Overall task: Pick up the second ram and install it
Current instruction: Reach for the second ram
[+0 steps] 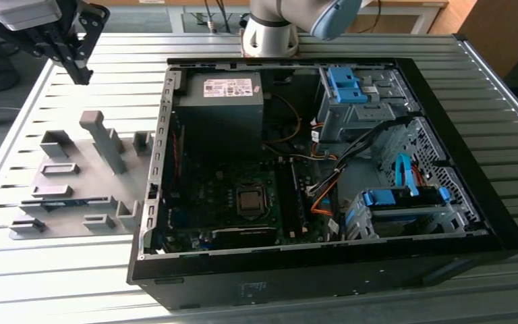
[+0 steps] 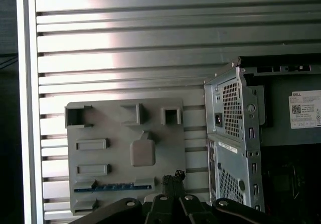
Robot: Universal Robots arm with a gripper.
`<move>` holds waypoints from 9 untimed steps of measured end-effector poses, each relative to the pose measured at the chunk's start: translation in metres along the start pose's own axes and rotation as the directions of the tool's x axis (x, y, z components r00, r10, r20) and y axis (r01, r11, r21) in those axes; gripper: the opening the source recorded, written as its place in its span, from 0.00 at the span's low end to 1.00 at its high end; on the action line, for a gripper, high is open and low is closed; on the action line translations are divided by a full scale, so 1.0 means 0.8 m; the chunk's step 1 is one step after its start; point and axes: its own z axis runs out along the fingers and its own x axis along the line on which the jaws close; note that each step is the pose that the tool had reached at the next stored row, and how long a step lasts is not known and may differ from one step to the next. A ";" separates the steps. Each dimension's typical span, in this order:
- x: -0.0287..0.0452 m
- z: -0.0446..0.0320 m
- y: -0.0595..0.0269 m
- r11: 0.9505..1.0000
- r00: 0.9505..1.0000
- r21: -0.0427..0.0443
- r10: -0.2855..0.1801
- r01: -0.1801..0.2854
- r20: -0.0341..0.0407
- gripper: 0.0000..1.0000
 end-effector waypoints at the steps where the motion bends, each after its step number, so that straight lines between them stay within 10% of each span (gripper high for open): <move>1: 0.0007 -0.0001 -0.001 1.000 1.000 0.000 0.000 0.000 0.000 0.10; 9: 0.0125 -0.0006 -0.007 1.000 1.000 0.000 0.000 0.000 0.000 0.10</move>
